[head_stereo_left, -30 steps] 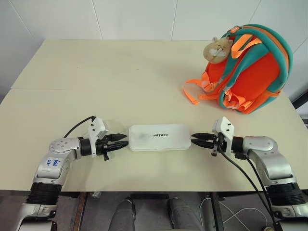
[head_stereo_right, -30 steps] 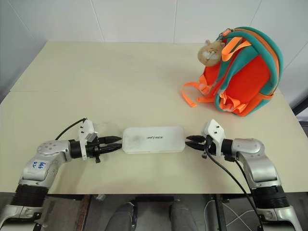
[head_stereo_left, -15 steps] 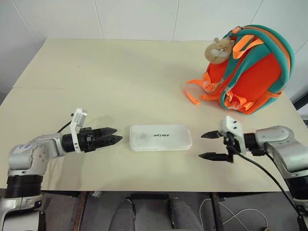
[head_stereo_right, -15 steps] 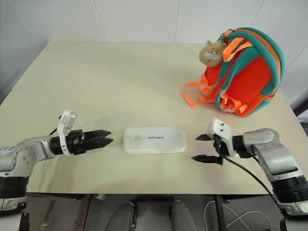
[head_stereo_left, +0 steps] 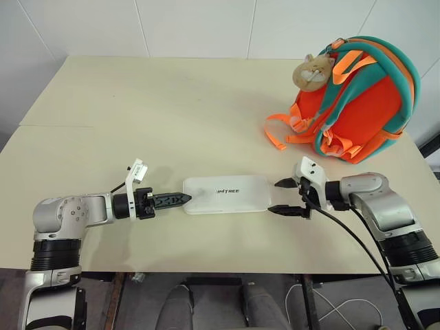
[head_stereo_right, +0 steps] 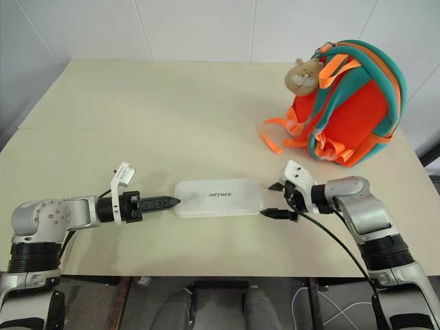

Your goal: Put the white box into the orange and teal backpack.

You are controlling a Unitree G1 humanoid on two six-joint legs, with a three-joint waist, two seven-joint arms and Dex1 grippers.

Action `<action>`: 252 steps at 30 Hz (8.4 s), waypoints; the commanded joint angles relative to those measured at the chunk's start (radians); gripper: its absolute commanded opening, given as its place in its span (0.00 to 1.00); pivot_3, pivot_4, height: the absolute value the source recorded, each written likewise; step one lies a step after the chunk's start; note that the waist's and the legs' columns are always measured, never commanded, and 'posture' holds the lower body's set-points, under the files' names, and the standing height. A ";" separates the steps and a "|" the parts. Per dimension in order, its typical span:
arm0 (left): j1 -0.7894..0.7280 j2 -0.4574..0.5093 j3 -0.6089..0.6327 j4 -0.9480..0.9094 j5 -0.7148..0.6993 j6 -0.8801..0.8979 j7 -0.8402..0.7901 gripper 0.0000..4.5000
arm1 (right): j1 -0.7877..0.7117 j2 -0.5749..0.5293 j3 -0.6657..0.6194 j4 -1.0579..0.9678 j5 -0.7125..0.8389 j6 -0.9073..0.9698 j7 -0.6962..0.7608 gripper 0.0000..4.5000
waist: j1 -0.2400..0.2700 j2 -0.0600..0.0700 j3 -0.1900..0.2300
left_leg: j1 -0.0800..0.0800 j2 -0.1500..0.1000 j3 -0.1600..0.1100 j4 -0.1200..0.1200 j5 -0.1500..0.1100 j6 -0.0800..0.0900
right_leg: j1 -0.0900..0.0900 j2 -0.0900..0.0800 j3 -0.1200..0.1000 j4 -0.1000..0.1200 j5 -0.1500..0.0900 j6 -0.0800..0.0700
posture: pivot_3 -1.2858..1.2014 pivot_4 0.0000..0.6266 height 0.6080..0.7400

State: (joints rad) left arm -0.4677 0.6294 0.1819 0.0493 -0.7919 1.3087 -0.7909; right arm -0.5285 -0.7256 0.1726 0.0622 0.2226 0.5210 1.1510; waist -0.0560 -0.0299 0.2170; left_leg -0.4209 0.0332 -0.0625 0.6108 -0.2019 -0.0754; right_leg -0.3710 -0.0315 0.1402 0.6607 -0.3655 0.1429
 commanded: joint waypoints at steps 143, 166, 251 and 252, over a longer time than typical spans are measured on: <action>0.148 0.342 0.194 -0.287 -0.070 -0.608 -0.320 0.28 | -0.112 -0.126 -0.149 -0.173 0.550 0.358 0.128 0.00 | 0.000 -0.003 0.001 | -0.003 -0.002 0.006 -0.016 -0.002 0.002 | -0.005 -0.007 -0.002 -0.016 -0.003 -0.002 | 0.52 0.24 1.00; -0.701 -0.057 -0.423 0.305 0.492 -0.882 -0.533 0.28 | -0.177 -0.088 -0.127 -0.138 0.501 0.338 0.142 0.00 | 0.003 -0.002 0.001 | -0.006 -0.002 0.005 -0.012 -0.003 0.003 | -0.007 -0.006 -0.003 -0.012 -0.004 0.000 | 0.52 0.24 1.00; -0.425 0.209 -0.165 0.117 0.374 -0.884 -0.451 0.34 | -0.070 -0.034 -0.182 -0.205 0.489 0.315 0.025 0.00 | -0.003 -0.001 0.001 | -0.005 -0.002 0.002 0.000 -0.003 0.004 | -0.004 -0.005 -0.003 -0.001 -0.004 0.001 | 0.52 0.24 1.00; -0.413 0.197 -0.167 0.145 0.381 -0.906 -0.448 0.34 | -0.065 -0.033 -0.183 -0.210 0.490 0.316 0.020 0.00 | -0.002 -0.001 0.001 | -0.005 -0.002 0.002 0.000 -0.003 0.004 | -0.004 -0.005 -0.003 -0.001 -0.004 0.001 | 0.52 0.24 1.00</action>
State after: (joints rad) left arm -0.8936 0.8254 -0.0023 0.1511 -0.4367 0.4403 -1.2399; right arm -0.6048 -0.7547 0.0244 -0.1208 0.6984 0.8349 1.1789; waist -0.0577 -0.0308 0.2178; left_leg -0.4259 0.0311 -0.0602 0.6108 -0.2050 -0.0713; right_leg -0.3751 -0.0362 0.1369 0.6596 -0.3696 0.1440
